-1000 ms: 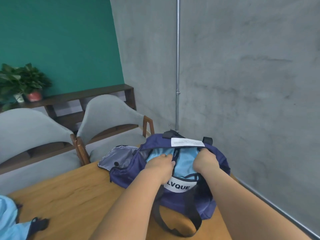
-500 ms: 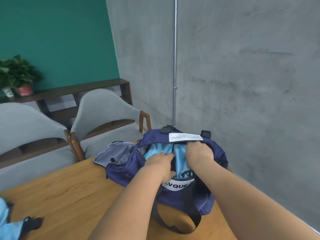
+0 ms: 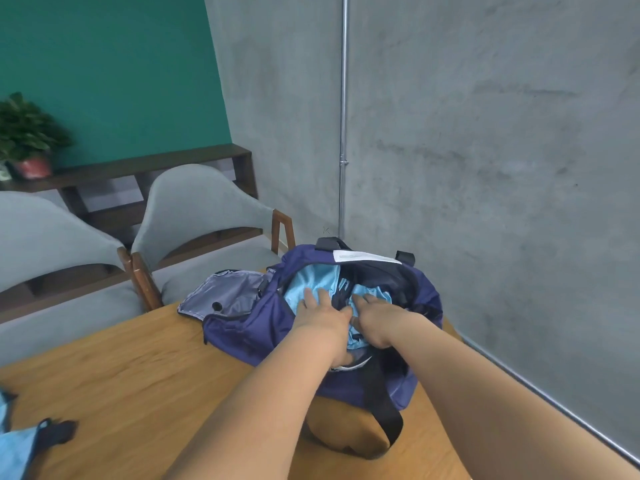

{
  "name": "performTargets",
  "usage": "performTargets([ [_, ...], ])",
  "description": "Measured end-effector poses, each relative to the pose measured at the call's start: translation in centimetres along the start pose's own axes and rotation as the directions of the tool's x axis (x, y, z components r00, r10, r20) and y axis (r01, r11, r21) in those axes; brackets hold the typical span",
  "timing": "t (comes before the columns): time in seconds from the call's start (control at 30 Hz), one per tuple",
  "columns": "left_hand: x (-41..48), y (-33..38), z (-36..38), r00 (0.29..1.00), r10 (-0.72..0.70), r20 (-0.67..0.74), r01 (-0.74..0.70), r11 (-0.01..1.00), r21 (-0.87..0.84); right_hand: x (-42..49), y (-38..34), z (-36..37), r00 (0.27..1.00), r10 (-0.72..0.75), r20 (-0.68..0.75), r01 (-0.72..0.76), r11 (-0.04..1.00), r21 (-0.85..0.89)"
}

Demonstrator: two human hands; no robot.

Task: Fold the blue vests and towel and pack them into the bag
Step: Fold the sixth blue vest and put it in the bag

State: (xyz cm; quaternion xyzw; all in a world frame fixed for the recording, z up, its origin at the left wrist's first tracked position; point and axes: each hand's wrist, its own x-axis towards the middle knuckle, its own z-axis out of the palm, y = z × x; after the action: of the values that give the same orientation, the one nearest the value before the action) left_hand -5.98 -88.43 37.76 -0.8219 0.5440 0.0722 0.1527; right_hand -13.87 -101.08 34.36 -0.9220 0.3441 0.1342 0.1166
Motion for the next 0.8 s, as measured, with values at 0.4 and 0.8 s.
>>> performTargets([
  [0.4, -3.5, 3.5, 1.2, 0.947, 0.239, -0.217, -0.279, 0.944, -0.178, -1.0, 0.8, -5.3, 0.982, -0.012, 0.188, 0.060, 0.966, -0.251],
  [0.8, -6.0, 3.1, 1.3, 0.898, 0.248, -0.365, -0.411, 0.769, -0.489, 0.9, 0.6, -1.2, 0.997, -0.003, 0.073, 0.013, 0.991, -0.133],
])
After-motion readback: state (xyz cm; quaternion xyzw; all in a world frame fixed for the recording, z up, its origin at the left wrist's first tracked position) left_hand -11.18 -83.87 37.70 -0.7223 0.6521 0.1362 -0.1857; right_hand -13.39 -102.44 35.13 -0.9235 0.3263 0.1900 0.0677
